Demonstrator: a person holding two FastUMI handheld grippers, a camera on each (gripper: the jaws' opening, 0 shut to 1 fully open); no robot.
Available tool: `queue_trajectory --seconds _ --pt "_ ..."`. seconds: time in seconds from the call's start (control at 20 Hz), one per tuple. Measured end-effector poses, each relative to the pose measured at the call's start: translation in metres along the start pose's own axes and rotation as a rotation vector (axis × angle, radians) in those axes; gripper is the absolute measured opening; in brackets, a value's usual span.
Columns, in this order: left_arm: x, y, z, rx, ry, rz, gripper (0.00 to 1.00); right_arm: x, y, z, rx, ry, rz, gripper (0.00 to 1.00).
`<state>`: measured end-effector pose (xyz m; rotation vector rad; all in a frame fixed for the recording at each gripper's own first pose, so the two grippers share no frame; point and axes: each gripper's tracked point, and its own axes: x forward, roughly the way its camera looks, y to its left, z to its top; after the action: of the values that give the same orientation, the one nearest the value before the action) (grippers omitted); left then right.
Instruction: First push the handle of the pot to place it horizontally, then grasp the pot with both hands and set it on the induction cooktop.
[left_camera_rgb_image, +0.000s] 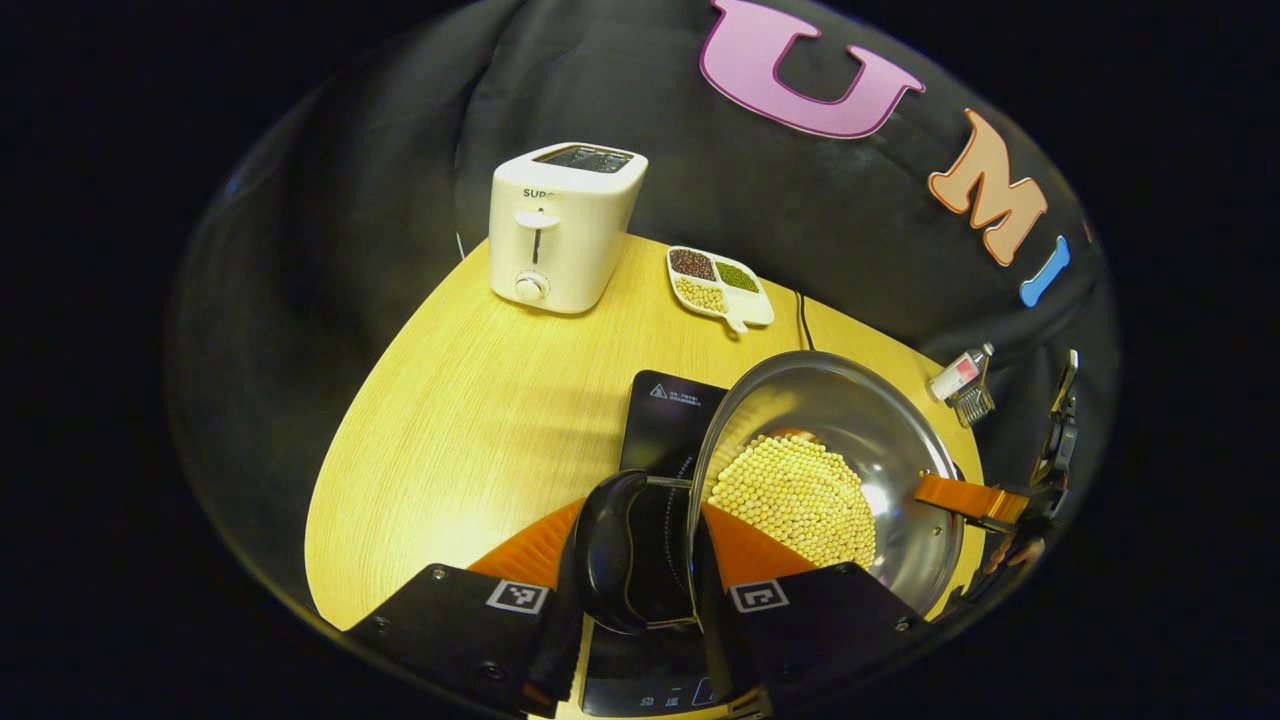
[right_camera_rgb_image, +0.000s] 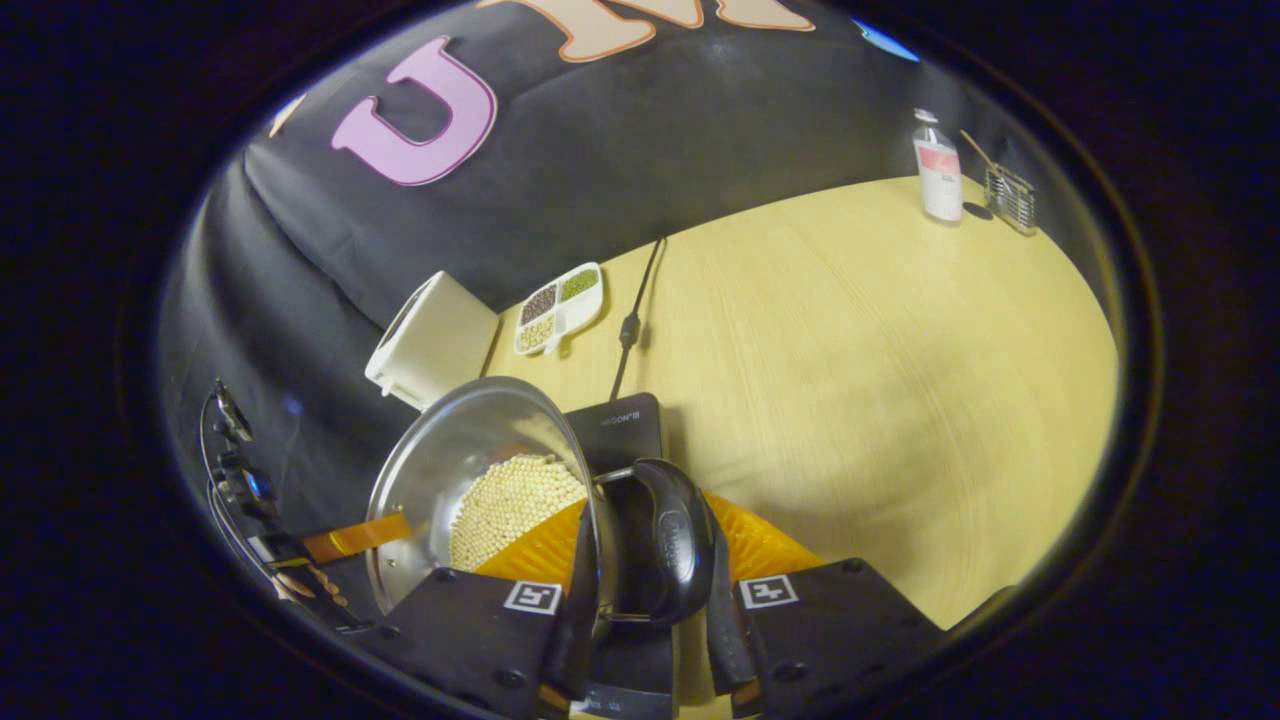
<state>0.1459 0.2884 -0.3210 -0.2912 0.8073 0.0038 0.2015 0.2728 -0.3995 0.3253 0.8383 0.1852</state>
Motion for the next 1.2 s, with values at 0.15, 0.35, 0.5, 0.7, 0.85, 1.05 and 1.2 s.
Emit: queue_trajectory --seconds 0.15,0.35,0.5,0.7,0.85,1.05,1.2 --pt "0.000 0.004 -0.001 -0.003 -0.006 0.003 0.52 0.004 0.001 -0.003 -0.007 0.000 0.010 0.42" --pt "-0.001 0.005 -0.005 -0.029 -0.001 -0.001 0.53 0.006 0.001 -0.004 -0.017 -0.001 0.013 0.43" --pt "0.001 0.006 -0.006 -0.020 0.003 0.019 0.58 0.005 0.001 -0.007 0.002 0.010 0.014 0.48" --pt "-0.001 0.011 -0.002 0.026 -0.015 0.059 0.73 0.006 0.009 -0.013 0.036 0.025 0.036 0.70" --pt "-0.003 0.011 0.013 0.036 -0.086 0.065 0.92 -0.003 0.004 0.006 0.022 -0.057 0.022 0.93" --pt "-0.036 0.015 0.030 0.057 -0.194 0.094 0.97 -0.032 -0.008 0.043 0.052 -0.179 0.005 0.92" --pt "-0.063 0.002 0.048 0.056 -0.303 0.096 0.97 -0.068 -0.018 0.067 0.044 -0.291 -0.013 0.92"
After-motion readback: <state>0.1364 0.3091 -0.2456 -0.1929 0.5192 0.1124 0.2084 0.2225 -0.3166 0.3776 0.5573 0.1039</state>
